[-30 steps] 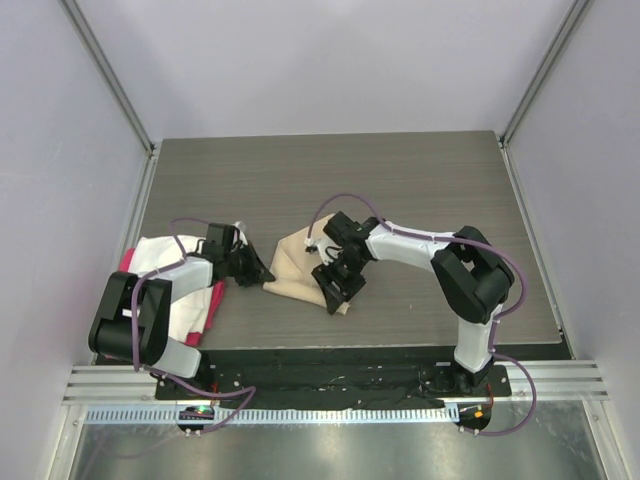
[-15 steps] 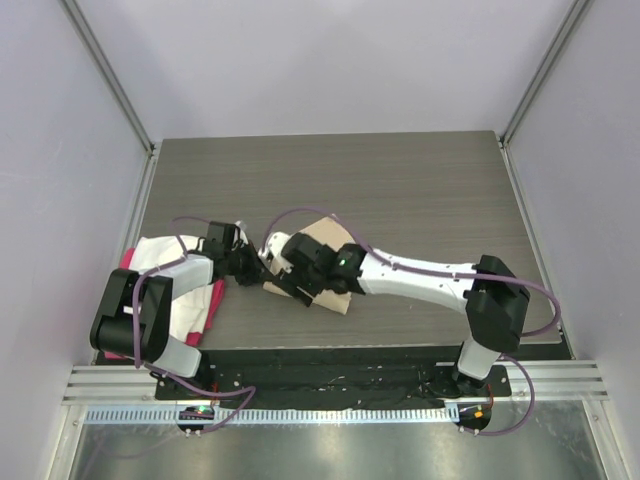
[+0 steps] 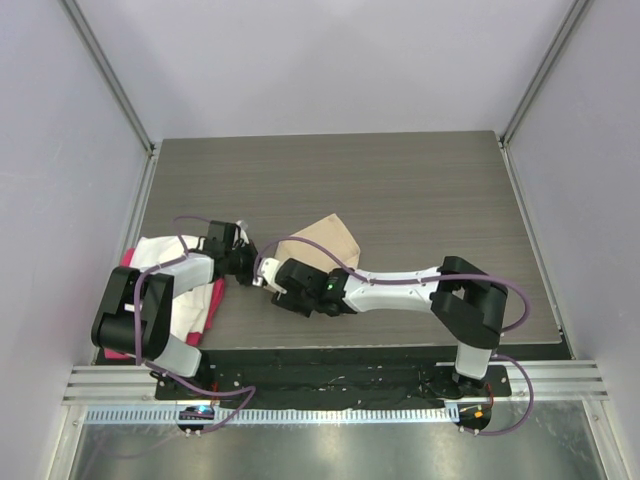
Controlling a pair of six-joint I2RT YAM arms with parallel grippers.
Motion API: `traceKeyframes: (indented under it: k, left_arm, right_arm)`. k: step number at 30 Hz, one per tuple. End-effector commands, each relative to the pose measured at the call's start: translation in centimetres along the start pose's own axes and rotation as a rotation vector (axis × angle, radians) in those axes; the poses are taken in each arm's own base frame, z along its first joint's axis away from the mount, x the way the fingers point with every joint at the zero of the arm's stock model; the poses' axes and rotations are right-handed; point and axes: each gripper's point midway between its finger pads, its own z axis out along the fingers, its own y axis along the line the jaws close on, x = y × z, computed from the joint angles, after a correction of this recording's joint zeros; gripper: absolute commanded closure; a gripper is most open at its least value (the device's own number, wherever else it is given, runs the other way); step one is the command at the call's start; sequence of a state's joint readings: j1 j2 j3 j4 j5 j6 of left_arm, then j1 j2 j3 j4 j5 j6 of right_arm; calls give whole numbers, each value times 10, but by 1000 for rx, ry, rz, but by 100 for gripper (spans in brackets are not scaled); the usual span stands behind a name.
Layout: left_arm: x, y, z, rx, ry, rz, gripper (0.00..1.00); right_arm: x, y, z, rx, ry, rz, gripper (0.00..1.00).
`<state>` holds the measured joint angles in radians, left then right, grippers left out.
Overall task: Fold the napkin, place the utensils inside, and roll it up
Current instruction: Roll the napkin at the center of the board.
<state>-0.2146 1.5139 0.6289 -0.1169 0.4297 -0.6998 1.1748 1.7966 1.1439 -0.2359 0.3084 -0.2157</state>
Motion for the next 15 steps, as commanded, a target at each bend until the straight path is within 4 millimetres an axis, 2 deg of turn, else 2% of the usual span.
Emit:
traceKeyframes:
  k: [1,6,10,13,14,15]
  left_arm:
    - [16,24,4,-94,49,-10,100]
    - [15,23,4,-90,48,-7,100]
    - [14,21,4,-74,44,-4,100]
    - [9,14,2,-53,27,8,99]
    - [7,12,1,-49,19,11,95]
    - [4,10,-1,-48,3,18,85]
  right_arm:
    - [-11,-2,12,8,-27,11,35]
    - [4,-7,21,-19,32,32,41]
    - [15,1,23,-99,72,49,53]
    - [24,14,22,-199,102,81,64]
    - [25,17,21,-225,106,93,68]
    - [25,28,19,-304,103,113,70]
